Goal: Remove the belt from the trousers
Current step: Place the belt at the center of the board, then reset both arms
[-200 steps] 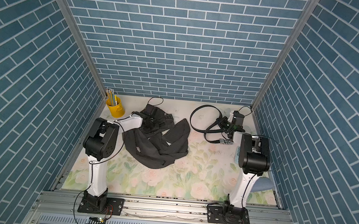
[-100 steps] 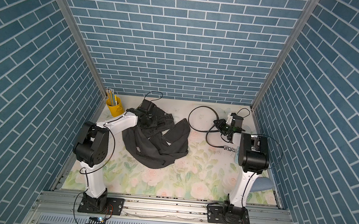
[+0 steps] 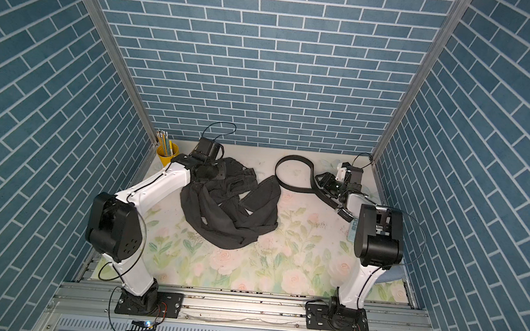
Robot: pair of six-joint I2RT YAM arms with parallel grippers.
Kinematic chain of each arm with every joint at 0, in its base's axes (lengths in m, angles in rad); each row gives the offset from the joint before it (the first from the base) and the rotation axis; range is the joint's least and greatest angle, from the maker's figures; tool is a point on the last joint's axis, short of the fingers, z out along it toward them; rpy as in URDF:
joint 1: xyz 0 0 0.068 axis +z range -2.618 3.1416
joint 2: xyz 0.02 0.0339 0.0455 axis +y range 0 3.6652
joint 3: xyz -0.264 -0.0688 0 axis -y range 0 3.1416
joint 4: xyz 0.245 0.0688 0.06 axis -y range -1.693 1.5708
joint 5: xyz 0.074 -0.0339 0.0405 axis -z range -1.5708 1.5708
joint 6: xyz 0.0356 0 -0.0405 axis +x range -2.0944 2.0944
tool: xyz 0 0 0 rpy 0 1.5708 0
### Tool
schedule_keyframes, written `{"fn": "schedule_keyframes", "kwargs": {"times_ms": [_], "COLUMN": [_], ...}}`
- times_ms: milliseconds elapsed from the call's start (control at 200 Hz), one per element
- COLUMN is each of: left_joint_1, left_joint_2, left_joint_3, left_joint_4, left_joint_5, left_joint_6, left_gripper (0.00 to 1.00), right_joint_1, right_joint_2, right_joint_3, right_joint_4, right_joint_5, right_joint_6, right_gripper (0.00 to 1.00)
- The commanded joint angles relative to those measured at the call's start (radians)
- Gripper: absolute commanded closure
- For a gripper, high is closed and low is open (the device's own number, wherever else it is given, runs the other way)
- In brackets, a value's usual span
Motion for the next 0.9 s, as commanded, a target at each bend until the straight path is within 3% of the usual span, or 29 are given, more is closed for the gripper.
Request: {"fn": "schedule_keyframes", "kwargs": {"times_ms": [0, 65, 130, 165, 225, 380, 460, 570, 650, 725, 785, 895], "left_joint_1": [0.007, 0.024, 0.043, 0.054, 0.067, 0.089, 0.107, 0.118, 0.136, 0.159, 0.171, 0.178], "left_joint_2": [-0.109, -0.161, -0.213, -0.251, -0.330, -0.513, -0.585, -0.653, -0.696, -0.713, -0.698, -0.605], "left_joint_3": [-0.017, -0.037, -0.080, -0.130, -0.260, -0.589, -0.733, -0.909, -1.030, -1.132, -1.201, -1.293], "left_joint_4": [0.085, 0.119, 0.159, 0.204, 0.324, 0.572, 0.674, 0.831, 0.961, 1.118, 1.220, 1.412], "left_joint_5": [-0.007, -0.037, -0.106, -0.144, -0.161, -0.337, -0.414, -0.461, -0.440, -0.384, -0.351, -0.360], "left_joint_6": [0.082, 0.108, 0.131, 0.149, 0.214, 0.303, 0.342, 0.383, 0.366, 0.355, 0.344, 0.383], "left_gripper": [0.39, 0.25, 0.17, 0.14, 0.00, 0.00, 0.00, 0.00, 0.00, 0.00, 0.00, 0.00], "right_joint_1": [0.004, 0.005, 0.004, 0.004, 0.003, -0.002, -0.002, -0.002, -0.002, -0.017, -0.029, -0.044], "right_joint_2": [-0.141, -0.198, -0.248, -0.274, -0.324, -0.479, -0.568, -0.681, -0.745, -0.783, -0.794, -0.690], "right_joint_3": [0.025, 0.036, 0.042, 0.036, 0.000, -0.225, -0.384, -0.628, -0.802, -0.903, -0.984, -1.009], "right_joint_4": [-0.118, -0.178, -0.237, -0.264, -0.277, -0.141, 0.021, 0.293, 0.493, 0.625, 0.784, 0.893], "right_joint_5": [0.065, 0.099, 0.142, 0.174, 0.243, 0.357, 0.428, 0.666, 0.770, 0.768, 0.690, 0.533], "right_joint_6": [-0.124, -0.169, -0.227, -0.265, -0.340, -0.539, -0.554, -0.564, -0.621, -0.606, -0.599, -0.625], "right_gripper": [0.37, 0.35, 0.33, 0.31, 0.30, 0.29, 0.28, 0.19, 0.10, 0.05, 0.03, 0.01]}}
